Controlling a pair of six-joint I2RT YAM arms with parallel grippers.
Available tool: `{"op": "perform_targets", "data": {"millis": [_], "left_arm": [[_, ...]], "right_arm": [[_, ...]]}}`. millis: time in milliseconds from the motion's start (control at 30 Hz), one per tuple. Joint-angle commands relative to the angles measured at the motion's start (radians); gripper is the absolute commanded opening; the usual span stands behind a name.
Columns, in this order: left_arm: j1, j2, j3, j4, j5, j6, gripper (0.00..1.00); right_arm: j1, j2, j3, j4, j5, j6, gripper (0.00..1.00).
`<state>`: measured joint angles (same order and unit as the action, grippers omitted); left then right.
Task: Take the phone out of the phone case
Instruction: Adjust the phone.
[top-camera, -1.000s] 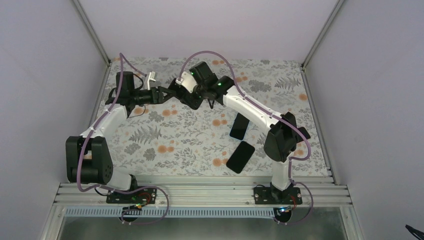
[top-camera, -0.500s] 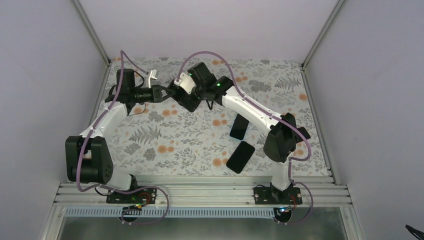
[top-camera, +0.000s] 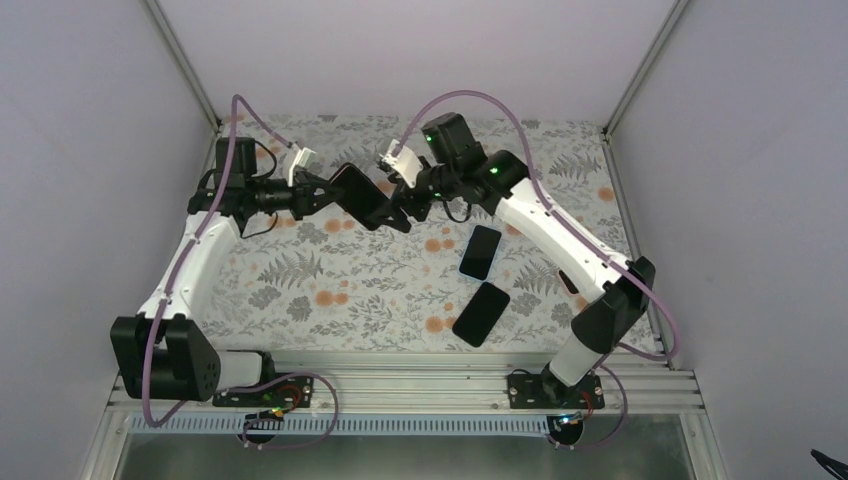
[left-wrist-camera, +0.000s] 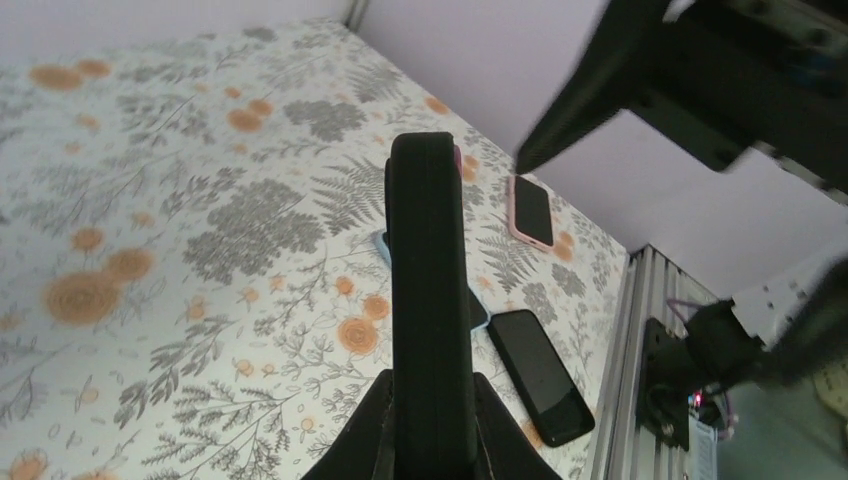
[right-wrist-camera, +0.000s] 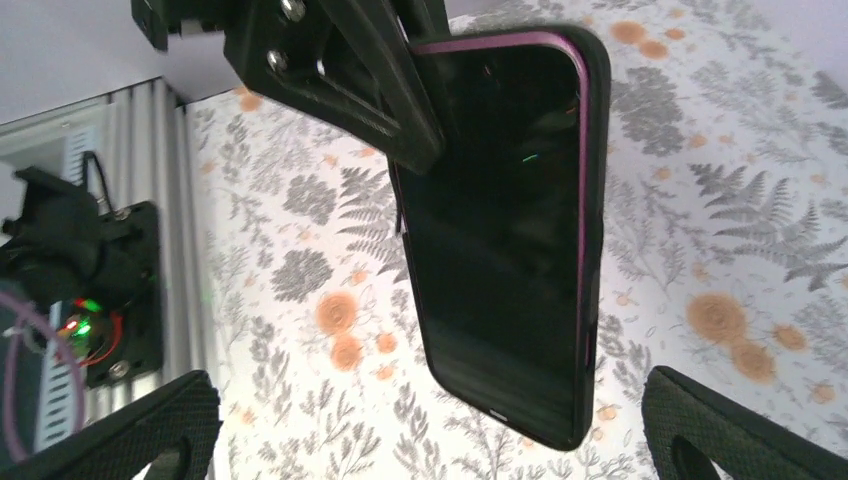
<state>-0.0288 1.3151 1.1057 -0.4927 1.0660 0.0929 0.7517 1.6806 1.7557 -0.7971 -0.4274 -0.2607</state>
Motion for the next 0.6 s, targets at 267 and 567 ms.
{"op": "perform_targets", "data": {"millis": [267,567], "left_arm": [[-0.087,-0.062,0.066,-0.383,0.17,0.537,0.02],[-0.239,-0.04,0.064,-0.435,0.099,0.618,0.03]], "right_arm": [[-0.078,-0.168,-0.237,-0.11,-0.245,-0.109,0.97],[-0.078,-0.156,-0.305,-0.192,-0.262,-0.17,0.81]]}}
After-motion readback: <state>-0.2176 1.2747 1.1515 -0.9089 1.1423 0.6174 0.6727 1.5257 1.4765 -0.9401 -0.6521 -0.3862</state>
